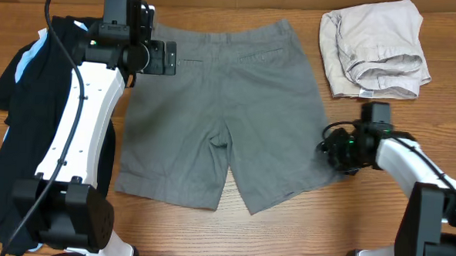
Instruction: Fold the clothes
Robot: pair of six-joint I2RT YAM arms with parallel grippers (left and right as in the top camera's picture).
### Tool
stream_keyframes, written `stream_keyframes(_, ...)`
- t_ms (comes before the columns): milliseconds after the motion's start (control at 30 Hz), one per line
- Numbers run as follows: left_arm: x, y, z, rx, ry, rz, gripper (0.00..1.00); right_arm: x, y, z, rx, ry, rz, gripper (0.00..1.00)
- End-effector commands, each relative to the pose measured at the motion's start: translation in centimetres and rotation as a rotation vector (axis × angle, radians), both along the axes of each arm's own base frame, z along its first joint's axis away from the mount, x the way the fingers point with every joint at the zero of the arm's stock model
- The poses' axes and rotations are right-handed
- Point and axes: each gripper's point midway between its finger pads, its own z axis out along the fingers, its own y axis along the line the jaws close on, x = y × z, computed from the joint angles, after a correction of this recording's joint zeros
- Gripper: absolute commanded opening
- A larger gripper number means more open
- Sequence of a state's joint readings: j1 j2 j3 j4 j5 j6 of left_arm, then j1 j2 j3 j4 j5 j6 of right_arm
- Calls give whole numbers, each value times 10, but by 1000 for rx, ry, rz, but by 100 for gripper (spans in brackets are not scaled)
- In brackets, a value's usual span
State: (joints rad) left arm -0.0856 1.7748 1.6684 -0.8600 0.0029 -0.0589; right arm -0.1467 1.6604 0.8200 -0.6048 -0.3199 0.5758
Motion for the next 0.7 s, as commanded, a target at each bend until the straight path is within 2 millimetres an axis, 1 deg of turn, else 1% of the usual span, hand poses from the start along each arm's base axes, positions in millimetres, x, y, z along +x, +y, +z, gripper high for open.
stream_keyframes(0, 8, 0, -16, 34, 12, -27, 100, -49, -59, -43, -130, 196, -140, 52)
stream_keyframes(133, 18, -1, -26, 33, 8, -28, 100, -60, -100, -43, -125, 193, -241, 52)
stream_keyframes(233, 26, -2, -36, 33, 9, -28, 100, -68, -125, -41, -124, 188, -295, 53)
stream_keyframes(267, 31, -3, -43, 33, 8, -28, 100, -70, -138, -38, -128, 179, -316, 57)
stream_keyframes(300, 34, -3, -45, 30, 5, -29, 100, -70, -142, -37, -129, 176, -323, 57)
stream_keyframes(333, 40, -4, -51, 28, 1, -30, 100, -71, -148, -35, -127, 172, -336, 59)
stream_keyframes(400, 51, -9, -63, 14, -10, -50, 100, -67, -155, -24, -110, 170, -348, 66)
stream_keyframes(467, 61, -23, -80, -23, -16, -124, 100, -61, -159, -11, -103, 166, -326, 74)
stream_keyframes(567, 73, -40, -106, -85, -15, -199, 100, -49, -165, 16, -97, 166, -298, 84)
stream_keyframes(667, 75, -49, -131, -126, 16, -240, 100, -32, -165, 49, -71, 127, -248, 86)
